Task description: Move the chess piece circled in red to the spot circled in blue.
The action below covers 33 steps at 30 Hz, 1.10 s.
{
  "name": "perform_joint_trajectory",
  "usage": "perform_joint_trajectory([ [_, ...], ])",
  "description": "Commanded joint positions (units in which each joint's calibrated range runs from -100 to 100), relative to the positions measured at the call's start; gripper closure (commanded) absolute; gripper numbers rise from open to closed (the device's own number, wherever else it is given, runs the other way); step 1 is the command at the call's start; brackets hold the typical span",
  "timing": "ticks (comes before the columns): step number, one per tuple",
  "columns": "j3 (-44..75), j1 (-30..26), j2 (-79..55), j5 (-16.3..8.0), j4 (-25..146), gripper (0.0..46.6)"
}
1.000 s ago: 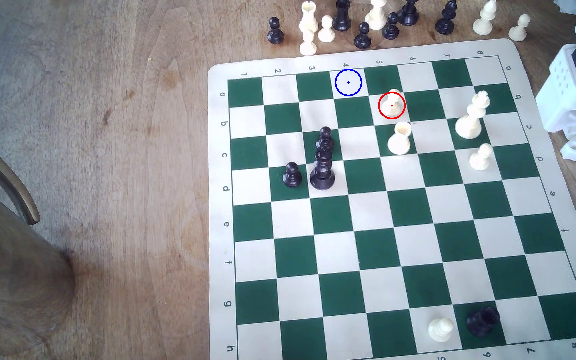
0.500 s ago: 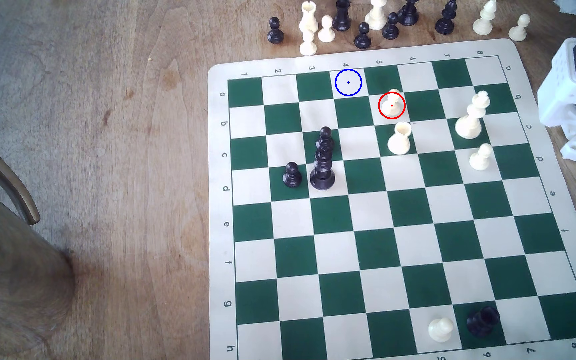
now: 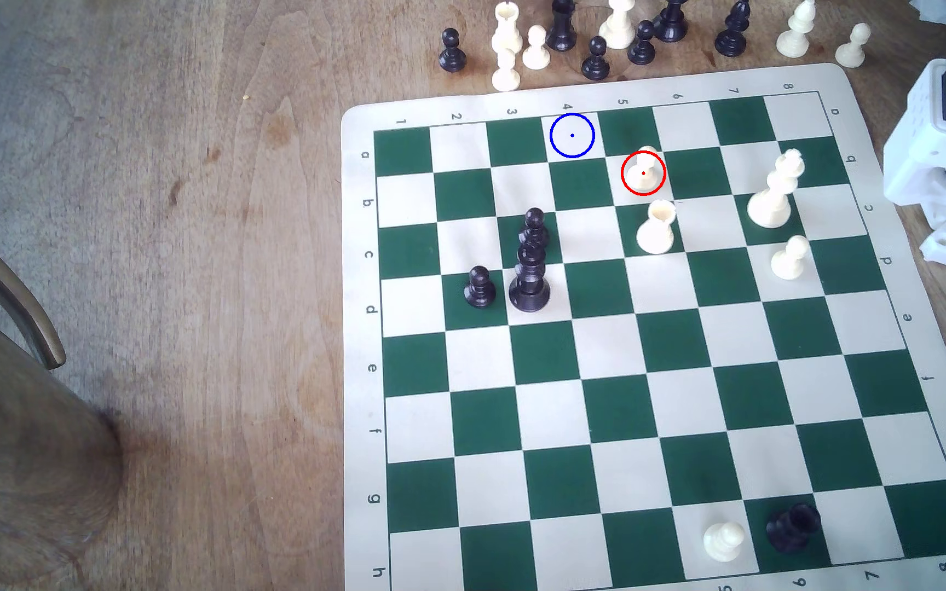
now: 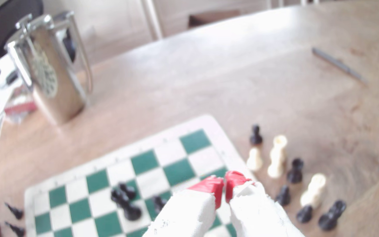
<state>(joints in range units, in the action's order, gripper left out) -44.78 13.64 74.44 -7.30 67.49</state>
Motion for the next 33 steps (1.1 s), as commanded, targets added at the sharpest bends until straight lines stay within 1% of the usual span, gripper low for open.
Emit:
perform_joint_trajectory([
  [1, 6.07, -2.58, -10.44, -1.86, 3.93, 46.4],
  [5, 6.34, -3.28, -18.84, -2.49, 4.75, 46.3],
  [7, 6.61, -2.97, -25.29, -3.37, 4.01, 46.4],
  [8, 6.61, -2.81, -26.74, -3.96, 3.76, 45.8],
  [10, 6.7, -2.81, -29.28, -4.05, 3.6, 45.7],
  [11, 6.61, -3.12, -30.73, -4.59, 3.03, 45.7],
  [14, 6.34, -4.3, -32.76, -4.59, 2.13, 41.4],
  [15, 5.61, -4.92, -33.95, -4.64, 0.32, 37.9],
  [16, 4.98, -5.0, -34.29, -4.64, -1.07, 36.1],
  [17, 4.71, -4.84, -35.06, -4.64, -2.05, 35.3],
  [20, 4.71, -4.61, -39.05, -4.69, -4.84, 34.3],
  [21, 4.71, -4.53, -39.56, -4.35, -5.0, 34.0],
  [24, 4.71, -4.3, -41.68, -4.15, -7.46, 34.6],
  [29, 4.71, -3.75, -48.13, -3.81, -10.73, 32.2],
  [33, 4.71, -2.5, -52.54, -2.83, -12.13, 33.3],
])
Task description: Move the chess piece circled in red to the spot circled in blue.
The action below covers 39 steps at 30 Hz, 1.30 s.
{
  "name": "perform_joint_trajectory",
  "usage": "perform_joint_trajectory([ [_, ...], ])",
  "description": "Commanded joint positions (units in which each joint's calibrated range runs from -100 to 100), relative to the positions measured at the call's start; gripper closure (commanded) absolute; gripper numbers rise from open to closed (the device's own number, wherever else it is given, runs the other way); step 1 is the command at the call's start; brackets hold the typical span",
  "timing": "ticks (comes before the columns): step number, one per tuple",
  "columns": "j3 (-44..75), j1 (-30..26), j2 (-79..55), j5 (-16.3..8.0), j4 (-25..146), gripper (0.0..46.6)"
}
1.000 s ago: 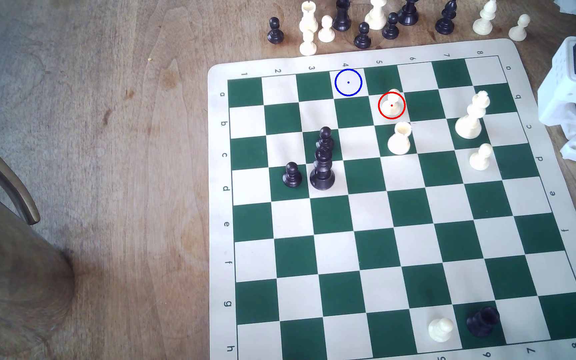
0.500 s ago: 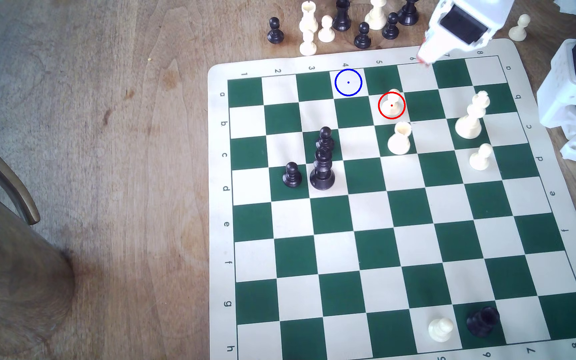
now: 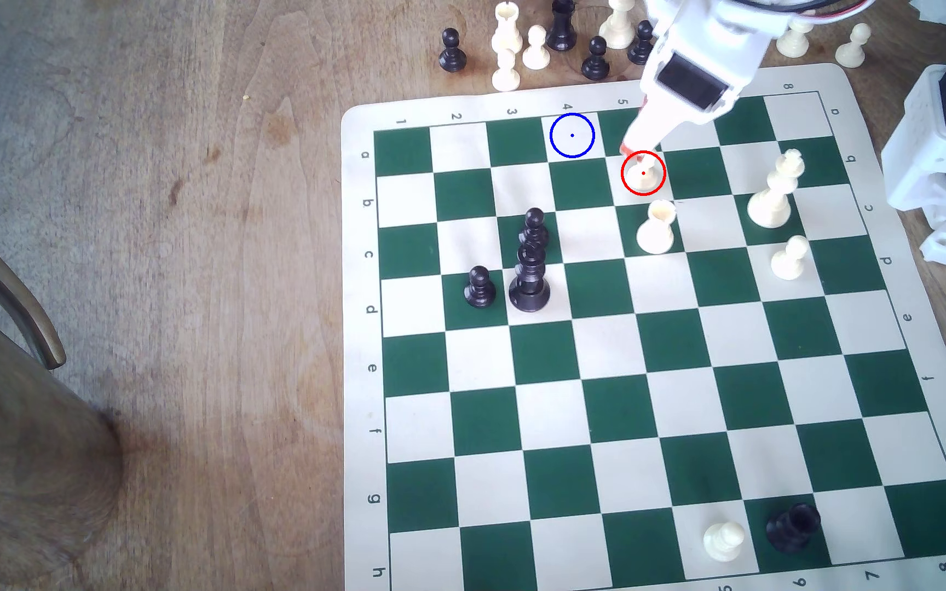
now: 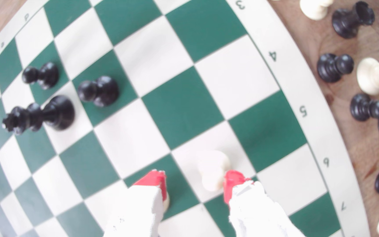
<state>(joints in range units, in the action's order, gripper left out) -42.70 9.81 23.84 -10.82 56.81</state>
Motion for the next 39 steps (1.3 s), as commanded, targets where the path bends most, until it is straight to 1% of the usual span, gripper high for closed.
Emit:
perform_joint_trajectory([
  [1, 2.54, 1.42, -2.62, 0.78, -1.45, 33.6],
  [9, -0.72, 1.96, -6.69, 1.07, -5.87, 32.9],
  [23, -1.63, 0.48, -9.92, 1.27, -6.53, 34.4],
  [30, -1.63, -0.46, -10.17, 0.88, -6.77, 34.5],
  [39, -1.63, -1.32, -10.17, 0.78, -6.69, 35.7],
])
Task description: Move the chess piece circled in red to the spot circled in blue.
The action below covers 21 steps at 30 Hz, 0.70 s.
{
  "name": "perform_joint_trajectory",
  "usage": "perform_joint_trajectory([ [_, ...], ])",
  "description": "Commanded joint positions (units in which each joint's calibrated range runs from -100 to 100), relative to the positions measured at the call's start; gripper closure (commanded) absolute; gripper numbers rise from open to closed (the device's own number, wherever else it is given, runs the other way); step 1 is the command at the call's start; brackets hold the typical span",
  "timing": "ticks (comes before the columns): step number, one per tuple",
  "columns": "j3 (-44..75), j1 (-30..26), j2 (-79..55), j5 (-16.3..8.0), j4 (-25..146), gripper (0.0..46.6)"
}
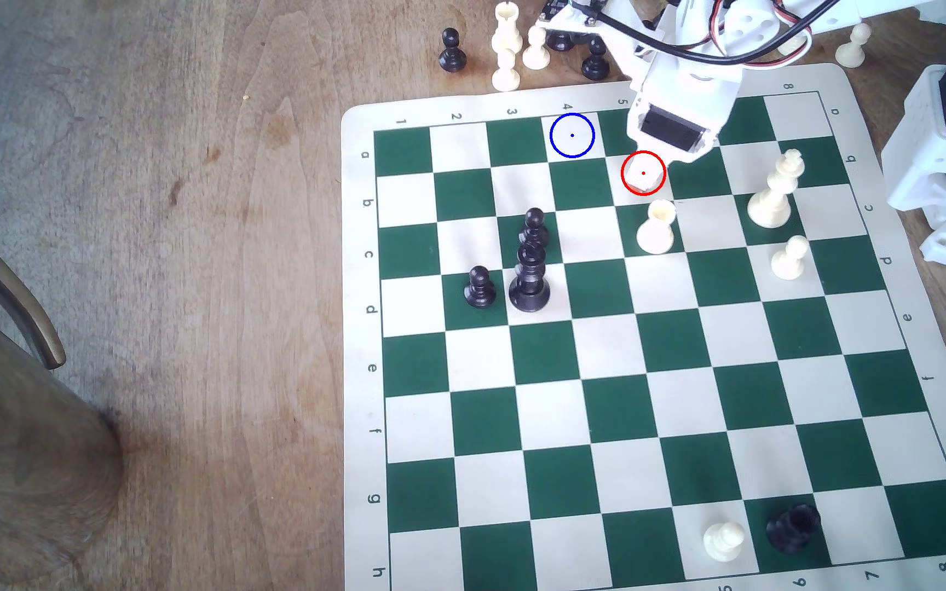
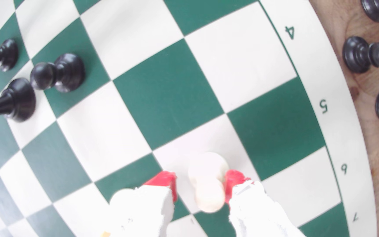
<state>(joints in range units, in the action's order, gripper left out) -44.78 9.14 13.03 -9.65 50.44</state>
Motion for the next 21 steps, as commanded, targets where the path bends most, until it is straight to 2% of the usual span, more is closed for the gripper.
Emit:
perform_joint_trajectory([
  [1, 0.45, -0.74, 0.64, -0.39, -0.32, 35.8],
  [11, 0.36, -1.28, 0.64, -0.44, -0.07, 37.6],
  [21, 0.27, -1.36, 0.3, -0.15, -0.07, 42.9],
])
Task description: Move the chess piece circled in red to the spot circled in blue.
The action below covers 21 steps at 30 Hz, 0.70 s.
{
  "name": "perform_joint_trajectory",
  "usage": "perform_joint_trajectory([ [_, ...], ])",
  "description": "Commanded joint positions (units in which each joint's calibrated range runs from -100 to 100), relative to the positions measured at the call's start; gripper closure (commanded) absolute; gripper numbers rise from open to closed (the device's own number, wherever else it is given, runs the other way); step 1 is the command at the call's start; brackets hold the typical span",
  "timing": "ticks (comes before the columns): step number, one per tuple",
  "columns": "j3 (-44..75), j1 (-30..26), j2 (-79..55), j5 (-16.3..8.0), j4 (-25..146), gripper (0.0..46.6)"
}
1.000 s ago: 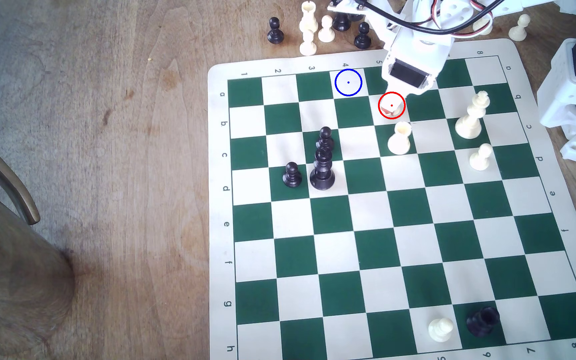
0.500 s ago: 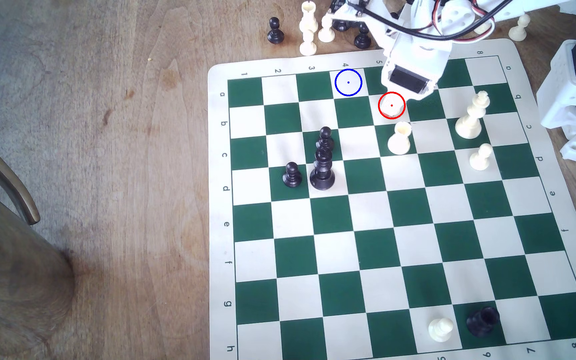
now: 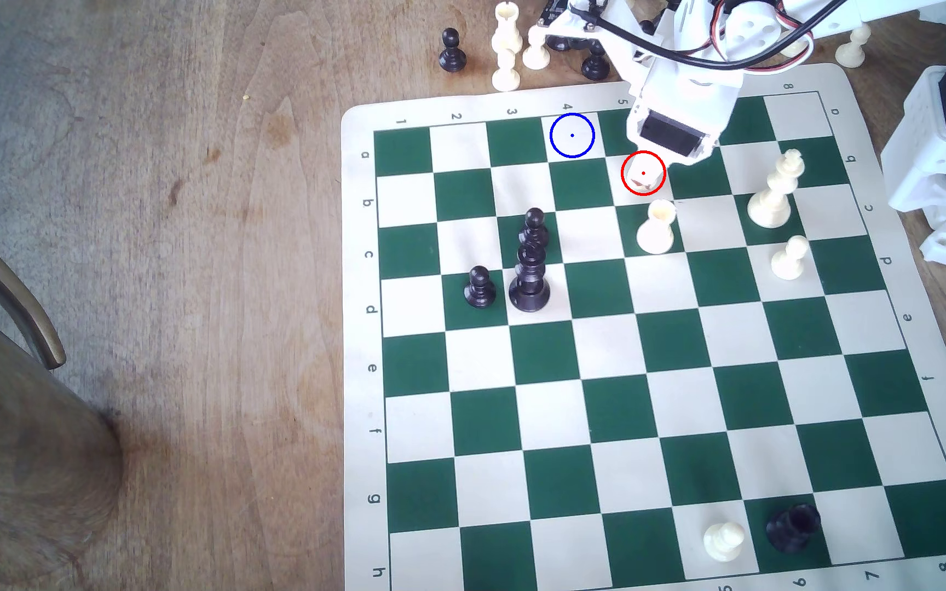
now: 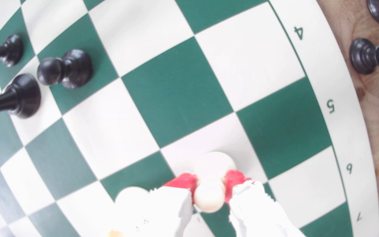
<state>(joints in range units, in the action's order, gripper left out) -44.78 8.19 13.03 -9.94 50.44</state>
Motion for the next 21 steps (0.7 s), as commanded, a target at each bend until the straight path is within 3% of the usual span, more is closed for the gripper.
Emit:
perform_joint_trajectory([
  [1, 0.27, -0.4, 0.21, 0.24, -0.07, 43.8],
  [9, 2.8, 0.07, 2.68, 0.78, 4.52, 46.0],
  [21, 20.76, 1.47, 10.32, 0.1, 19.59, 45.9],
])
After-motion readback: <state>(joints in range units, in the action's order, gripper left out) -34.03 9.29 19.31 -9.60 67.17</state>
